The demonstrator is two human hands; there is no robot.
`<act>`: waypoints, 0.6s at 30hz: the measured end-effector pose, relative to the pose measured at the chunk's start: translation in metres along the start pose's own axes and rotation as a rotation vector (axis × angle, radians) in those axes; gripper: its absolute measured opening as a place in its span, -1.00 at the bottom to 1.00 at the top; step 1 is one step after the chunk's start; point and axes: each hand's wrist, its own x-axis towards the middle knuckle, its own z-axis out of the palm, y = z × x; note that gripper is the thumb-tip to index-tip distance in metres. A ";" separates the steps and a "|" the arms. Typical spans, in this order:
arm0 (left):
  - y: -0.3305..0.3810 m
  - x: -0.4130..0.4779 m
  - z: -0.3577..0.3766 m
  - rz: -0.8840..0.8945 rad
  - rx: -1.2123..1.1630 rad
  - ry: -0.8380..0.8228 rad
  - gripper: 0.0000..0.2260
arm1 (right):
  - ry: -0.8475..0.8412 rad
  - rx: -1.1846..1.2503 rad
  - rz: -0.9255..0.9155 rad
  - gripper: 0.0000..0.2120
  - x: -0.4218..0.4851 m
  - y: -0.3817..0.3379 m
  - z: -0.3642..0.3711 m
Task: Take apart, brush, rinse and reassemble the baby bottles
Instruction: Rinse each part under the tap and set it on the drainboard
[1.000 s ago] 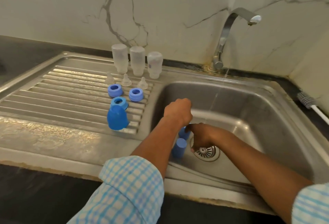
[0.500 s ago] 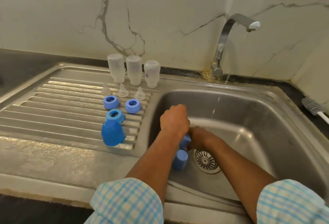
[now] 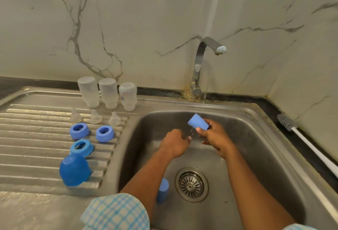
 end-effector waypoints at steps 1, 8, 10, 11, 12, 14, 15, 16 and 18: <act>0.004 0.003 0.005 0.047 -0.066 -0.038 -0.78 | -0.047 0.053 0.011 -0.61 0.001 -0.002 0.002; 0.003 0.012 0.022 0.198 -0.107 -0.045 -0.39 | 0.029 -0.099 -0.078 -0.51 0.003 -0.008 0.001; 0.000 0.013 0.022 0.200 -0.079 -0.061 -0.34 | 0.062 -0.130 -0.122 -0.54 0.002 -0.012 0.001; -0.002 0.013 0.023 0.205 -0.075 -0.057 -0.33 | 0.067 -0.130 -0.132 -0.56 0.001 -0.013 0.002; -0.002 0.013 0.023 0.208 -0.071 -0.047 -0.32 | 0.069 -0.129 -0.142 -0.56 0.002 -0.013 0.003; -0.004 0.015 0.023 0.209 -0.048 -0.033 -0.31 | 0.064 -0.136 -0.165 -0.55 0.001 -0.015 0.005; -0.005 0.015 0.022 0.207 -0.036 -0.031 -0.30 | 0.057 -0.147 -0.179 -0.55 0.001 -0.016 0.006; -0.005 0.014 0.022 0.205 -0.024 -0.033 -0.30 | 0.050 -0.160 -0.185 -0.56 0.001 -0.016 0.006; -0.006 0.013 0.021 0.201 0.011 -0.030 -0.31 | 0.034 -0.199 -0.160 -0.65 0.002 -0.018 0.006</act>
